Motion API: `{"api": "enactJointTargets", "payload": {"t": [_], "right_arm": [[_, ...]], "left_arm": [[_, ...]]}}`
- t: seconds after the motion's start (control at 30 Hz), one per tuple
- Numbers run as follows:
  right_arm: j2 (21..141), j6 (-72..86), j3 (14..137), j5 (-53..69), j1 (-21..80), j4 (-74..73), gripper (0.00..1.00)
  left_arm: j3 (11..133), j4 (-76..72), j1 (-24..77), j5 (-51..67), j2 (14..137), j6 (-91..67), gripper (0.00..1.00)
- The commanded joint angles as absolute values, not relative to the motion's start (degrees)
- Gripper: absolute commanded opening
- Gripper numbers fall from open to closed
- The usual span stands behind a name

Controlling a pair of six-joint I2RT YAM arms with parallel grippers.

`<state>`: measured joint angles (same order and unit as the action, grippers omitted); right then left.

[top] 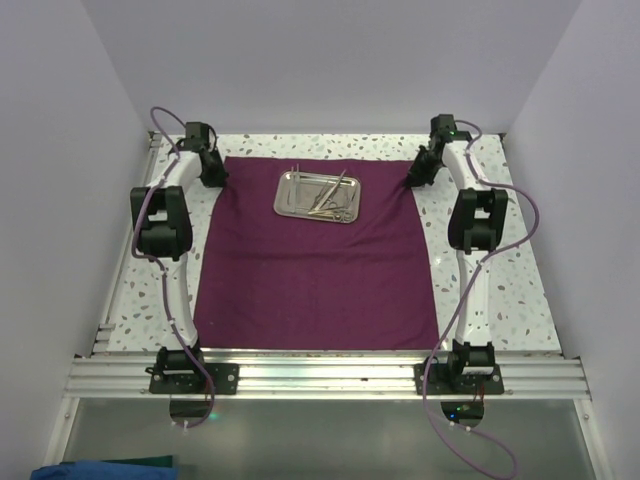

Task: Open and lay out the surgical kit
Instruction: Smooth out the surgical kit at the center of the board.

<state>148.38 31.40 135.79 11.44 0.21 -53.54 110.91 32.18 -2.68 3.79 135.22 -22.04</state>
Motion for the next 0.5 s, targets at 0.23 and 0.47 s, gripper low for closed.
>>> {"api": "enactJointTargets", "payload": {"t": [0.23, 0.47], "right_arm": [[144.06, 27.07, 127.01, -1.74, 0.09, -56.07, 0.97], [132.03, 28.47, 115.68, -8.88, 0.17, -57.48, 0.98]], "left_arm": [[114.69, 29.62, -3.60, 0.18, 135.35, -27.77, 0.00], [117.33, 29.62, -3.69, -3.78, 134.03, -28.48, 0.00]]}}
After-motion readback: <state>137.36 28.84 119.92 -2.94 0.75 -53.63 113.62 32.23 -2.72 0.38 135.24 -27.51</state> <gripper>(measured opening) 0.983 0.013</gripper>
